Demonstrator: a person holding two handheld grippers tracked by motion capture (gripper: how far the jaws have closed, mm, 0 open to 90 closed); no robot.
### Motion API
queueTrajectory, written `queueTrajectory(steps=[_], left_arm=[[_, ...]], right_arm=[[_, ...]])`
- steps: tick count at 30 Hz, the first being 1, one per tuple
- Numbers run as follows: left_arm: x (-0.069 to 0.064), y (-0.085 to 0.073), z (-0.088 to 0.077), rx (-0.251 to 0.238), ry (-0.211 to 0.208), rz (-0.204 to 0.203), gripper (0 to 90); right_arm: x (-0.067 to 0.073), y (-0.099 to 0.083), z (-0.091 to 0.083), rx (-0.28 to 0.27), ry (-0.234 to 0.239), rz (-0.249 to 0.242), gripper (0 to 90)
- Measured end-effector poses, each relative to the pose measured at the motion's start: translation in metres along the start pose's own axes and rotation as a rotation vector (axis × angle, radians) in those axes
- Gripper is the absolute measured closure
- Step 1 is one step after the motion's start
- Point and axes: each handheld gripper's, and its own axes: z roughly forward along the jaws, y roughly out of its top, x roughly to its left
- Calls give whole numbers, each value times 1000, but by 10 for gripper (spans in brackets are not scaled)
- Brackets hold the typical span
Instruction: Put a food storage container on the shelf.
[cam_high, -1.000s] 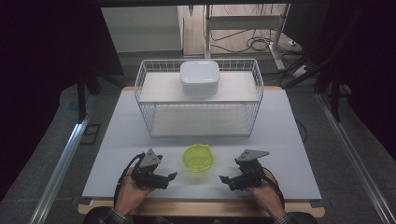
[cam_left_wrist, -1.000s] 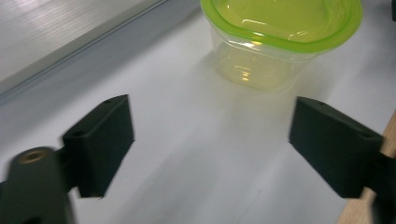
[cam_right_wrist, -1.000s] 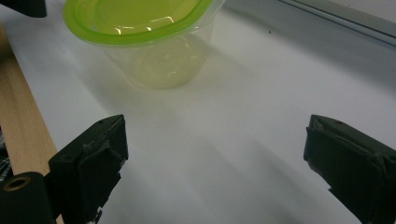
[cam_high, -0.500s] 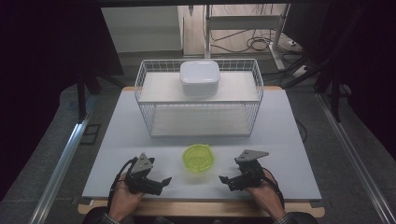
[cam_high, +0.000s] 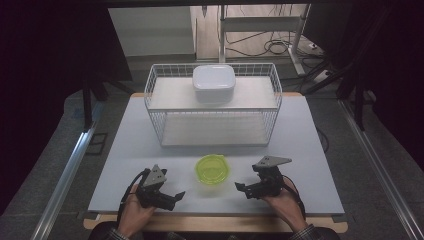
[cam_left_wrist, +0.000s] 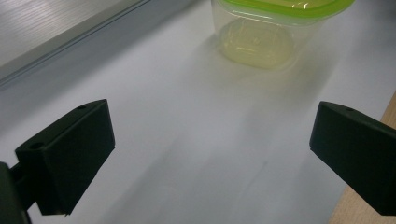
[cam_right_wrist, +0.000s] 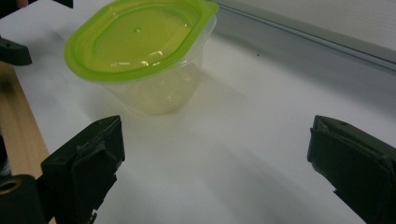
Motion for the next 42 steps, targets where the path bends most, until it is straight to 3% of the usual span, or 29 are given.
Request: queueTrajectory(steps=[4,8,12,17,24,30,34,42], left_arm=[[-1,0,1,3,1,5,0],[-1,0,2,3,2,10,0],[-3,1,2,2,3,24,0],[-5,1,2,6,6,33,0],[-6,1,2,10,9,48,0],[-8,1,4,19,14,66,0],[-9,2,4,27,19,79,0],[-11,2,4,33,26,94,0]], right_arm=[[-3,8,2,30,5,37,36],[-5,16,2,56,9,36,126],[-9,24,3,79,59,70,220],[-14,35,8,66,109,126,291],[-11,54,24,96,157,197,410],[-17,59,38,125,192,270,516],[-24,60,43,127,242,327,583],[-28,60,51,172,275,383,717]])
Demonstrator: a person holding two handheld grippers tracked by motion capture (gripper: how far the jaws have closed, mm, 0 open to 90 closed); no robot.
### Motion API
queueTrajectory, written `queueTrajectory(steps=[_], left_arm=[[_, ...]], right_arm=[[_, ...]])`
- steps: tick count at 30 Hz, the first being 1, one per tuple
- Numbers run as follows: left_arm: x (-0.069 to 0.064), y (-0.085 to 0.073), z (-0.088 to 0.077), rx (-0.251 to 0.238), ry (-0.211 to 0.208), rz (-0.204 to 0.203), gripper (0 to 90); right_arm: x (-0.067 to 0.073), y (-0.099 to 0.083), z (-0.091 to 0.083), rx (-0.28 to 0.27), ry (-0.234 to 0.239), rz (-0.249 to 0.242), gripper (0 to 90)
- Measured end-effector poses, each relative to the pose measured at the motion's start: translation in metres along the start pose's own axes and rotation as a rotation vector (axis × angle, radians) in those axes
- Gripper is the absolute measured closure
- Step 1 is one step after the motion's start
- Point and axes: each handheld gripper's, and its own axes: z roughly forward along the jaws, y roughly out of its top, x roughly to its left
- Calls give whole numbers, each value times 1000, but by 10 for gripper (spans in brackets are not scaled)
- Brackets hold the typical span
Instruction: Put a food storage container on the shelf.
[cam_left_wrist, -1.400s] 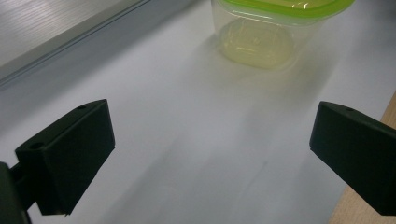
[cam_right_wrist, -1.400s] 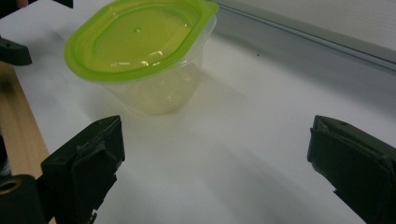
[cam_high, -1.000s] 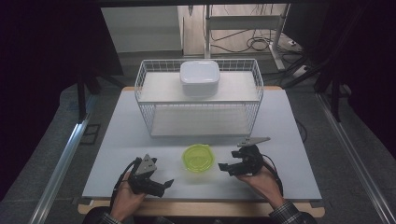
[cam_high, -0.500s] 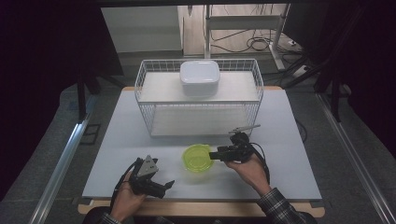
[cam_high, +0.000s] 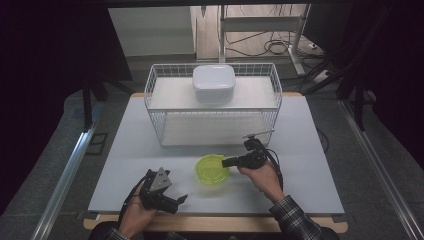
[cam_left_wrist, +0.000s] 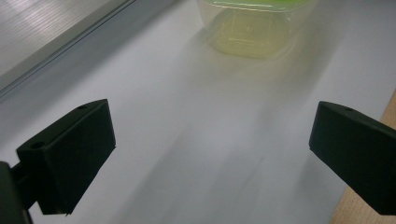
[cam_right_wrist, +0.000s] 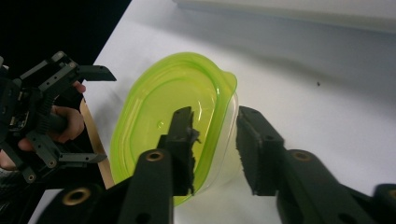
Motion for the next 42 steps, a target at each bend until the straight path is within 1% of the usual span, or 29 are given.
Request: queueTrajectory(steps=[2,3,4,5,9,11,12,16,20,23,27,31,37,42], left_arm=[[0,0,0,2,1,2,1],[0,0,0,3,3,4,1],[0,0,0,3,3,4,1],[0,0,0,3,4,5,1],[-1,0,0,2,3,6,1],[-1,0,0,3,5,7,1],[-1,0,0,3,5,7,1],[-1,0,0,3,6,9,1],[-1,0,0,-4,11,7,1],[0,1,-2,-11,15,-7,3],[1,2,-5,-20,15,-33,9],[2,2,-6,-26,14,-44,10],[1,2,-5,-22,16,-34,10],[2,2,-5,-23,16,-35,10]], right_arm=[[0,-1,1,6,-4,5,758],[-1,-1,1,6,7,13,795],[-1,-1,1,5,25,16,800],[-1,-1,1,10,23,17,804],[1,-1,0,7,43,18,812],[2,-1,-2,1,67,31,817],[3,0,-3,-3,58,27,818],[3,1,-7,-16,49,24,820],[3,2,-12,-32,59,34,821],[6,4,-20,-55,76,33,821],[10,8,-27,-81,81,15,821],[15,13,-36,-104,91,4,821],[18,18,-46,-127,104,7,821],[22,22,-54,-148,111,2,821]])
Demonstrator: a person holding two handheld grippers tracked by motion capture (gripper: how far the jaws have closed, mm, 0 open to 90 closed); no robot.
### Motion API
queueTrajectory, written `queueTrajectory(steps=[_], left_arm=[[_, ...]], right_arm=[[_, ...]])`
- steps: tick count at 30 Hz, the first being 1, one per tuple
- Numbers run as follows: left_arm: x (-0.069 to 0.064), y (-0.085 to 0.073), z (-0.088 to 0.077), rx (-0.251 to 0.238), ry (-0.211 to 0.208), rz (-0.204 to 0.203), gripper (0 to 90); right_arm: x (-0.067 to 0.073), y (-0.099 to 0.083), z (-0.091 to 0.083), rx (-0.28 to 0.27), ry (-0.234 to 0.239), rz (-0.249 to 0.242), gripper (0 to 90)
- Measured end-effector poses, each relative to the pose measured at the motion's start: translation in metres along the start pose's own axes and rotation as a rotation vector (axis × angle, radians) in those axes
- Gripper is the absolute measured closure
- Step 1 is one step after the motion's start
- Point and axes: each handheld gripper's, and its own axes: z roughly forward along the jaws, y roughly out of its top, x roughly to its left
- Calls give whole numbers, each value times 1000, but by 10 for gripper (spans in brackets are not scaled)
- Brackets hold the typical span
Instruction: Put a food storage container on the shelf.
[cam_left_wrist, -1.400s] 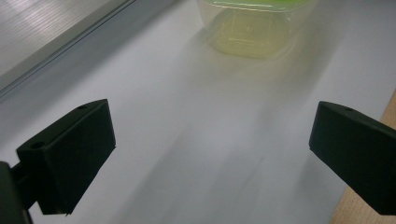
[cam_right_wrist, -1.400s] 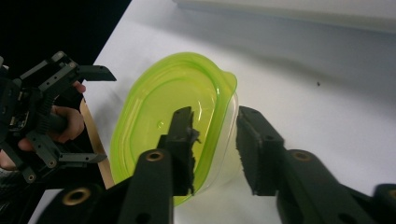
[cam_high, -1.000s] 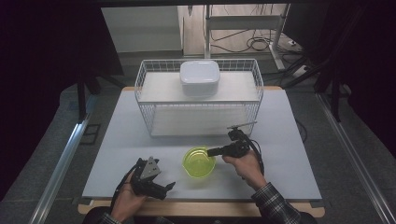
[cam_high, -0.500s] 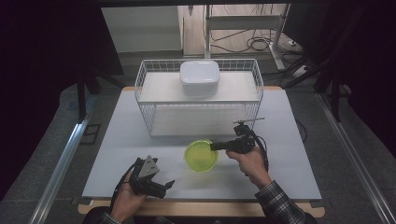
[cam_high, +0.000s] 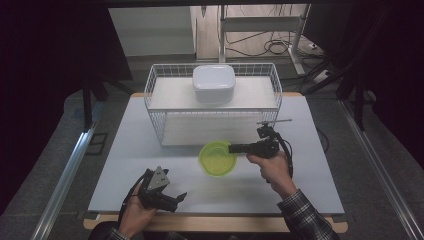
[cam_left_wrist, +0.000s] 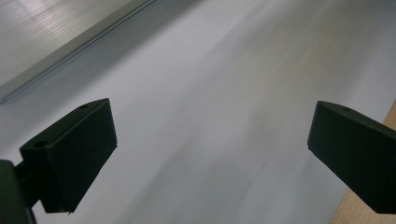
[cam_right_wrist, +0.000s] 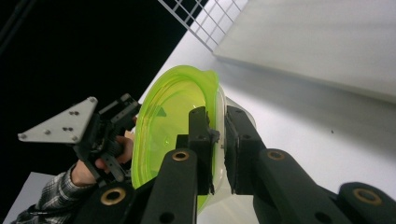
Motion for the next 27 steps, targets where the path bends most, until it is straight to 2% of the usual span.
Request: queueTrajectory(steps=[10,20,27], left_arm=[[0,0,0,-2,3,3,9],[1,0,0,-5,10,4,6],[1,-1,0,-6,10,1,5]], right_arm=[[16,18,-17,-47,10,-33,821],[37,45,-32,-85,20,-64,821],[51,65,-43,-134,28,-69,821]])
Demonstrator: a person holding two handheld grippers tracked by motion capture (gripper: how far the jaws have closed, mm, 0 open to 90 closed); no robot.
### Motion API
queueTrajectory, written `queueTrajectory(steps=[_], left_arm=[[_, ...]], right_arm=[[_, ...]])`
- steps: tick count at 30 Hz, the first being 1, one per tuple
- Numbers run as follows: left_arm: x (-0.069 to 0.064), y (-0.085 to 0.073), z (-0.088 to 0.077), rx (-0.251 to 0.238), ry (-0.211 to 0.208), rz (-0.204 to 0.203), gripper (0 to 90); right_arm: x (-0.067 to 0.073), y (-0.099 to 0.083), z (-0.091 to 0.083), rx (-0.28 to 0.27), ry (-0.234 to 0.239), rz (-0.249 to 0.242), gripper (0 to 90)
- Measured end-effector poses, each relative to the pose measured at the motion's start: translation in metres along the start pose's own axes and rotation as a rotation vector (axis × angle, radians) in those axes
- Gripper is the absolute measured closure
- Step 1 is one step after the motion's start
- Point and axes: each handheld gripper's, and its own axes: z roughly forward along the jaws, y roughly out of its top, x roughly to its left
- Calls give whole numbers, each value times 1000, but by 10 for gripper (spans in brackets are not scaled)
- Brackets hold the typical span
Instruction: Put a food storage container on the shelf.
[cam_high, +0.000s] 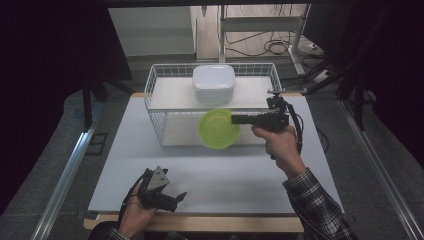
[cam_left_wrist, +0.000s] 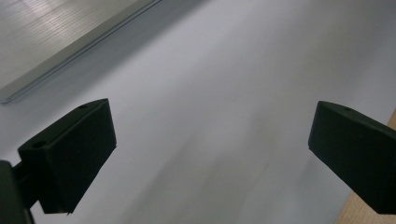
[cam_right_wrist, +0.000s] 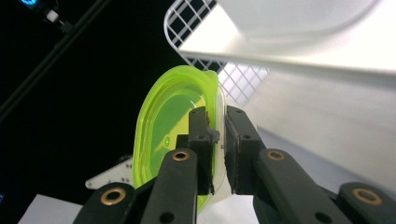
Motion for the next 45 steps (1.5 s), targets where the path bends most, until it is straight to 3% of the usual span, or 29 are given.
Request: queueTrajectory(steps=[9,19,28,32,45], left_arm=[[0,0,0,-1,-5,-8,4],[0,0,1,6,-12,-11,4],[-1,0,2,12,-16,-9,4],[-1,0,2,14,-17,-8,4],[-1,-1,3,20,-30,-4,5]], right_arm=[[13,31,-5,-56,11,-2,821],[25,65,-4,-112,-35,-8,821],[27,94,-3,-191,-65,24,820],[29,107,2,-214,-114,9,820],[17,130,25,-250,-203,46,820]])
